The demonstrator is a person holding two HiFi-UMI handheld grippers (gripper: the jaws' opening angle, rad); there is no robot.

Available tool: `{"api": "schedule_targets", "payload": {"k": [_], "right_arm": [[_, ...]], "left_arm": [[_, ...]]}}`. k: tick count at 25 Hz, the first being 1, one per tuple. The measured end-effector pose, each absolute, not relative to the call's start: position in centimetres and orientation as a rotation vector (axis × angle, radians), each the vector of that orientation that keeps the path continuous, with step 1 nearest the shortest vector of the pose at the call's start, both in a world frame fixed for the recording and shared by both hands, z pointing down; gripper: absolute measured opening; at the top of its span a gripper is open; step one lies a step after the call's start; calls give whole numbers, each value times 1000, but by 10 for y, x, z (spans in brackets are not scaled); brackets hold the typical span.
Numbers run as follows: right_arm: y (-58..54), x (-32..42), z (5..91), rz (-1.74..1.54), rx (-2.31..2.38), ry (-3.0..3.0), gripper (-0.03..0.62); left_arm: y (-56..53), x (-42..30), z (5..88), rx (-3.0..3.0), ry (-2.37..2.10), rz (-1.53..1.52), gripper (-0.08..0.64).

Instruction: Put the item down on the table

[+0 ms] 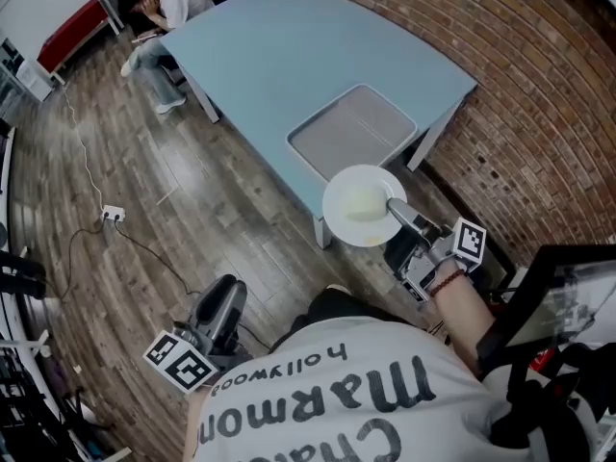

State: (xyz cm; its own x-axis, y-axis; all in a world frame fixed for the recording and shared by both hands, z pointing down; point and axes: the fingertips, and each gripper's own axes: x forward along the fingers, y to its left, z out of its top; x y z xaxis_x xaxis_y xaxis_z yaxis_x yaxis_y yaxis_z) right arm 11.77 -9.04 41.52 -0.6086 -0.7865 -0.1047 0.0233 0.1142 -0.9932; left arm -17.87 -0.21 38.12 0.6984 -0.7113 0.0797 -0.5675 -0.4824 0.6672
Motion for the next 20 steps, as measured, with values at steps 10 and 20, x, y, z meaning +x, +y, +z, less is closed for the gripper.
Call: {"api": "schedule_targets", "payload": {"k": [10,20], "right_arm": [[-145,118,437,-1649,-703,1736,72],[-167,124,462,-1715,-704,1713,72]], "left_arm": [[-35,-172,377,2206,-1029,-317,118],[-46,-164,383,2146,-1084,-291,74]]}}
